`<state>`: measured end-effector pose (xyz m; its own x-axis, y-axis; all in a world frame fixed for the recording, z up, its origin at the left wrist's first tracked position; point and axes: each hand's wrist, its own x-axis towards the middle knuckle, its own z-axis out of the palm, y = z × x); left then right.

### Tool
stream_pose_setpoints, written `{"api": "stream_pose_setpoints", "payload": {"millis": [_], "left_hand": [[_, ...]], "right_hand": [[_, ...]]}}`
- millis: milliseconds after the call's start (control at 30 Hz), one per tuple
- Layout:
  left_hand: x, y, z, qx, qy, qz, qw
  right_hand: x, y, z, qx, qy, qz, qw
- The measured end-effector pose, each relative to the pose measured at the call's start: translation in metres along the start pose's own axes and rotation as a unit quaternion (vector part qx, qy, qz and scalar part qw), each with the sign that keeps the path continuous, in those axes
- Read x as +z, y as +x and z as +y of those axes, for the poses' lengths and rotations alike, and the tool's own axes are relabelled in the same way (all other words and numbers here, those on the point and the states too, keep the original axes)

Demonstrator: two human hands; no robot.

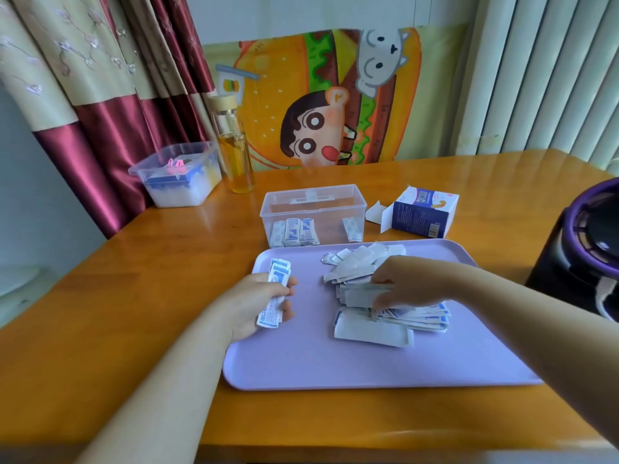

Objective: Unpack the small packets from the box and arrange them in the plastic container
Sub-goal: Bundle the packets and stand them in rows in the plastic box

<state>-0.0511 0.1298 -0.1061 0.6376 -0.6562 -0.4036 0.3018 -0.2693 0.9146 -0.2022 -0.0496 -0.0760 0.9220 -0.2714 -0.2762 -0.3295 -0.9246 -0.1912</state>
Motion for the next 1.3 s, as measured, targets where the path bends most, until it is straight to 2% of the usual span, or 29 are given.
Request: {"api": "stream_pose_setpoints", "payload": {"millis": [133, 200, 233, 333, 400, 467, 567, 733, 767, 833, 867, 900, 967, 1133, 1300], "left_hand": [[0.012, -0.005, -0.006, -0.004, -0.171, 0.001, 0.985], [0.02, -0.007, -0.008, -0.015, -0.24, -0.014, 0.971], [0.025, -0.009, -0.008, -0.018, -0.263, -0.023, 0.964], [0.04, -0.016, -0.008, -0.001, -0.264, -0.044, 0.963], [0.047, -0.021, -0.01, 0.028, -0.22, -0.055, 0.974], [0.05, -0.024, -0.012, 0.062, -0.169, -0.07, 0.981], [0.049, -0.028, -0.013, 0.094, -0.117, -0.075, 0.986], [0.043, -0.029, -0.016, 0.098, -0.126, -0.034, 0.987], [0.04, -0.029, -0.017, 0.104, -0.136, -0.023, 0.985], [0.037, -0.029, -0.017, 0.119, -0.143, -0.004, 0.983], [0.036, -0.03, -0.017, 0.127, -0.141, 0.005, 0.982], [0.035, -0.03, -0.017, 0.134, -0.14, 0.012, 0.981], [0.034, -0.031, -0.016, 0.14, -0.142, 0.014, 0.98], [0.034, -0.031, -0.017, 0.119, -0.2, -0.009, 0.972], [0.035, -0.031, -0.019, 0.154, -0.156, 0.004, 0.976]], "right_hand": [[-0.004, -0.006, 0.003, 0.004, 0.075, 0.073, 0.995], [-0.003, -0.008, 0.001, 0.015, 0.191, 0.131, 0.973], [-0.002, -0.008, -0.001, 0.022, 0.285, 0.139, 0.948], [0.006, -0.007, -0.012, 0.011, 0.55, 0.086, 0.83], [0.014, -0.005, -0.02, 0.001, 0.645, 0.044, 0.763], [0.019, -0.003, -0.028, -0.017, 0.692, 0.007, 0.722], [0.023, 0.001, -0.041, -0.033, 0.712, -0.03, 0.7], [0.025, 0.003, -0.058, -0.053, 0.745, -0.075, 0.661], [0.026, 0.005, -0.06, -0.05, 0.736, -0.061, 0.673], [0.031, 0.01, -0.061, -0.039, 0.687, 0.014, 0.725], [0.033, 0.013, -0.062, -0.033, 0.669, 0.056, 0.741], [0.035, 0.015, -0.061, -0.028, 0.665, 0.091, 0.741], [0.037, 0.019, -0.059, -0.023, 0.676, 0.119, 0.727], [0.038, 0.02, -0.056, -0.035, 0.723, 0.059, 0.688], [0.042, 0.021, -0.054, -0.028, 0.756, 0.025, 0.654]]}}
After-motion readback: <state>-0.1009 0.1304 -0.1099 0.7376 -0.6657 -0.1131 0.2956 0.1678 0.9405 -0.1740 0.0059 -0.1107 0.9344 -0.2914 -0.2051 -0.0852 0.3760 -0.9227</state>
